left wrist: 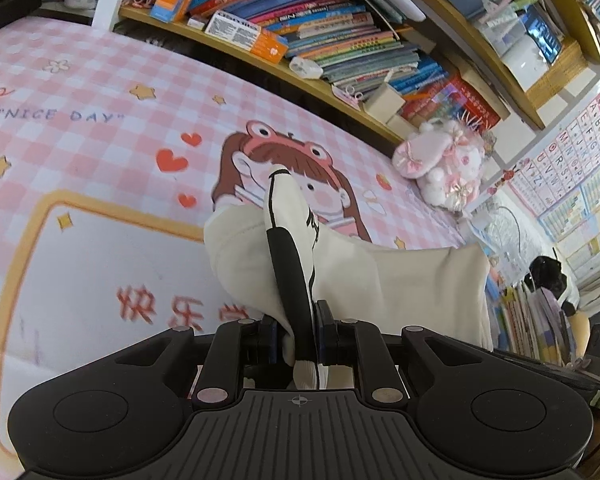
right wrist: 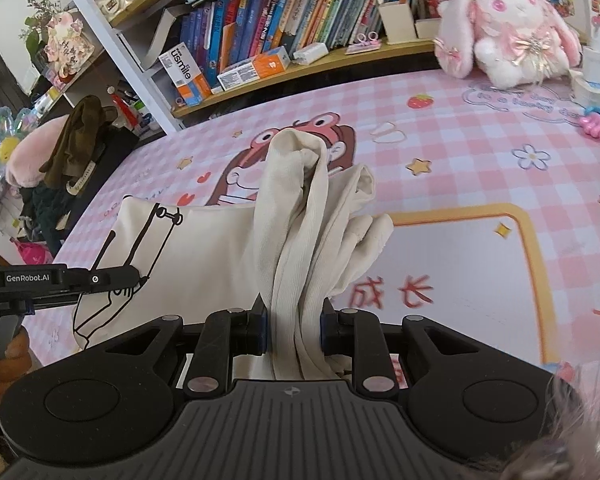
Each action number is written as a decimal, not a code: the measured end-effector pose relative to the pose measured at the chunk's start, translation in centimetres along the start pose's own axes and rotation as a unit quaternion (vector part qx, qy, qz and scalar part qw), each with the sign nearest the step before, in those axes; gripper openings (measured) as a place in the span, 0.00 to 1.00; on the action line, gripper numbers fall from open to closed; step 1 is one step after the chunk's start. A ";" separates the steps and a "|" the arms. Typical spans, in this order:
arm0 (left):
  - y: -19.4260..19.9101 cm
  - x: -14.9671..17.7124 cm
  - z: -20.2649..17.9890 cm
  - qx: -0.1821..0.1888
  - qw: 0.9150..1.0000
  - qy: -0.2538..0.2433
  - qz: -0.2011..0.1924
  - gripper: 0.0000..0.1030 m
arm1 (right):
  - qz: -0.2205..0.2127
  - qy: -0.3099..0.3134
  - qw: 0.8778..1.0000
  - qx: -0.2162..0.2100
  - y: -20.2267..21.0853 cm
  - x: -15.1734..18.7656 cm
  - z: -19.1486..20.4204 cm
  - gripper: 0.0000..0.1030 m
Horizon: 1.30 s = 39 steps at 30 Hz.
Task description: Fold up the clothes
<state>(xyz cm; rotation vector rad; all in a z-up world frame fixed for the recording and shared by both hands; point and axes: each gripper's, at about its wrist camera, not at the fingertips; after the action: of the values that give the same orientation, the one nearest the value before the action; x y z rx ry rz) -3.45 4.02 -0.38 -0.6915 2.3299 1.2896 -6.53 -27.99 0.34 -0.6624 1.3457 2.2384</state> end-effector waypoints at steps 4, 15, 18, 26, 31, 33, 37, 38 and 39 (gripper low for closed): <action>0.0 -1.3 1.7 0.009 1.000 -0.001 0.002 0.15 | -0.005 -0.004 1.000 0.006 -1.2 -0.6 1.4 0.20; -1.0 -5.6 5.5 0.045 0.999 0.001 0.007 0.14 | -0.020 -0.014 0.999 0.031 -4.2 -2.7 4.0 0.20; -1.6 -7.4 6.7 0.061 0.998 0.011 0.003 0.13 | -0.026 -0.018 0.999 0.035 -4.9 -4.0 4.0 0.20; -4.4 -12.1 8.0 0.077 0.997 0.013 -0.006 0.12 | -0.039 -0.024 0.998 0.032 -7.7 -8.3 3.5 0.19; -6.5 -14.9 8.5 0.083 0.996 0.022 -0.014 0.12 | -0.049 -0.021 0.998 0.027 -9.6 -11.3 2.8 0.19; -7.4 -16.0 8.4 0.082 0.996 0.021 -0.016 0.12 | -0.051 -0.020 0.998 0.025 -10.5 -12.6 2.3 0.19; -9.1 -18.1 8.2 0.080 0.996 0.016 -0.019 0.12 | -0.052 -0.026 0.998 0.022 -12.2 -14.7 1.1 0.19; -9.5 -18.6 8.3 0.080 0.997 0.016 -0.019 0.12 | -0.053 -0.027 0.998 0.021 -12.6 -15.1 0.8 0.19; -9.9 -18.9 8.3 0.079 0.997 0.016 -0.019 0.12 | -0.053 -0.029 0.998 0.020 -13.0 -15.5 0.6 0.19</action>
<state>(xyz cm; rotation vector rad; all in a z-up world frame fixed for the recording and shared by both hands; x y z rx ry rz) 18.37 11.01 -0.77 -0.7045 2.4015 1.0718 13.29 -23.88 1.05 -0.6363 1.2922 2.1250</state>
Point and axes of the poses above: each gripper's, at about its wrist camera, not at the fingertips, and y roughly against the way its jaws point, z to its left, x to its underside, and after that the axes turned 2 degrees about -y, right-handed
